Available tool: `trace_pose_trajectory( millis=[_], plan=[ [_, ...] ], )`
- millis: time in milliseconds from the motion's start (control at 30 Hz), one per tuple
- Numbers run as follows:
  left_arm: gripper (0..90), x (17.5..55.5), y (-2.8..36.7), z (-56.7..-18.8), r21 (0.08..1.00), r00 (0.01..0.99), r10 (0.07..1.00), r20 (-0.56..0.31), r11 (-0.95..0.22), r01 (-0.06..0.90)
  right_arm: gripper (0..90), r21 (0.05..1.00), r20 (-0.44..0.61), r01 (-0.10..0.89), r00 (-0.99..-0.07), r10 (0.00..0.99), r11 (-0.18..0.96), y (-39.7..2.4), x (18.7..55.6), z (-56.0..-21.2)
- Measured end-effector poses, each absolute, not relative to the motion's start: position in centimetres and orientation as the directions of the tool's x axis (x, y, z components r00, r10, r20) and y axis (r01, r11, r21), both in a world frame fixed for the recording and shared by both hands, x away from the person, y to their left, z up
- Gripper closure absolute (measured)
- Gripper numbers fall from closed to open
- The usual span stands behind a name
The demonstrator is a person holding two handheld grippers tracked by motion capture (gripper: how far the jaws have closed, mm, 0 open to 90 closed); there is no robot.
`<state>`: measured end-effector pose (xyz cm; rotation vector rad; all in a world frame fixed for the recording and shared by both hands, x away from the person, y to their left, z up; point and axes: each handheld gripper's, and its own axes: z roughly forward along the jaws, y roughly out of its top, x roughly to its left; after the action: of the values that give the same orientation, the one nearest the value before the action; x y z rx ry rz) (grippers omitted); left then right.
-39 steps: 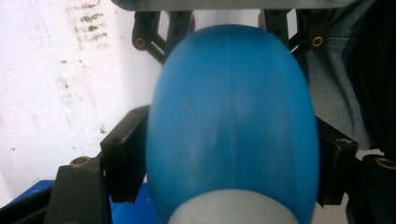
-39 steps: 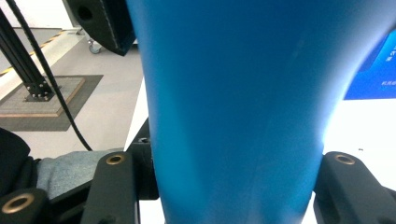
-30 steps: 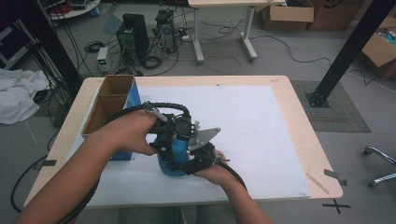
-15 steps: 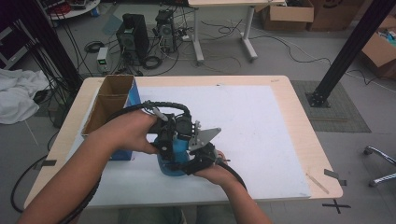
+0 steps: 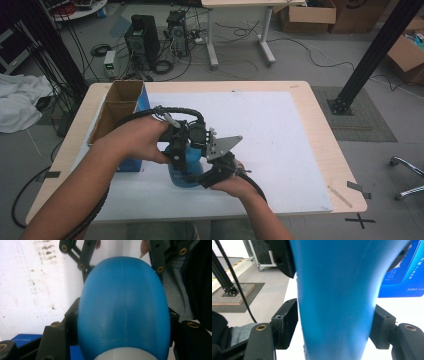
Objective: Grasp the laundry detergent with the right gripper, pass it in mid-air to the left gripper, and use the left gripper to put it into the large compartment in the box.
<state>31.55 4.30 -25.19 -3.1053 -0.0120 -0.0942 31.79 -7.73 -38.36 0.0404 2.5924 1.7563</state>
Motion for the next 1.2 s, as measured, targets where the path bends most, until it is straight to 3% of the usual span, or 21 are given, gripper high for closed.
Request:
trace_pose_trajectory(
  millis=[300,600,967,1200],
  plan=[
    [39.3,32.1,4.8,-24.5,-0.029,0.998,0.052,0.038,-0.998,0.053,25.5,0.92,0.017,0.034,-0.999,0.048,0.391,-8.9,31.9,-38.1],
    [39.2,33.1,5.0,-23.0,-0.053,0.987,0.159,0.026,-0.986,0.16,17.2,0.918,0.017,0.043,-0.998,0.067,0.394,-10.7,32.3,-36.6],
    [39.0,35.3,6.3,-19.7,-0.017,0.897,0.441,0.037,-0.897,0.442,6.4,0.861,0.005,0.051,-0.996,0.093,0.506,-13.3,33.2,-34.4],
    [39.0,36.3,7.3,-18.2,-0.02,0.845,0.534,0.025,-0.845,0.534,0.4,0.792,-0.009,0.057,-0.994,0.105,0.608,-14.4,33.7,-32.9]
  ],
)
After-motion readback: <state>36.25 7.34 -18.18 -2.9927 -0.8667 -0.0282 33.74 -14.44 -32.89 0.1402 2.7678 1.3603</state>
